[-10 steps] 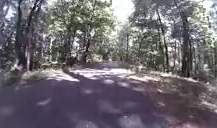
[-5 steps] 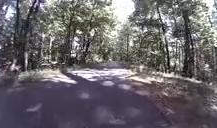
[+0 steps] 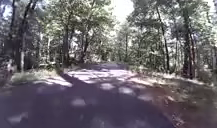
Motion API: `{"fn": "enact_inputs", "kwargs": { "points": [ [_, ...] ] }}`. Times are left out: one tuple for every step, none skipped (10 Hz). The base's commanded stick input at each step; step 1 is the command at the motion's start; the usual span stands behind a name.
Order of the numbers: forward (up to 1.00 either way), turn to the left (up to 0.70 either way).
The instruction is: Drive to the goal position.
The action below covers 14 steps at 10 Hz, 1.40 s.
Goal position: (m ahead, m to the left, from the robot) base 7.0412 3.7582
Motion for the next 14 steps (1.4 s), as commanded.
{"fn": "enact_inputs", "kwargs": {
  "points": [
    [0.45, 0.00],
    [0.45, 0.00],
    [0.45, 0.00],
    [0.45, 0.00],
    [0.45, 0.00],
    [0.45, 0.00],
    [0.45, 0.00],
    [0.45, 0.00],
    [0.45, -0.27],
    [0.45, -0.27],
    [0.45, -0.27],
    [0.45, -0.27],
    [0.45, -0.27],
    [0.45, -0.27]
  ]
}}
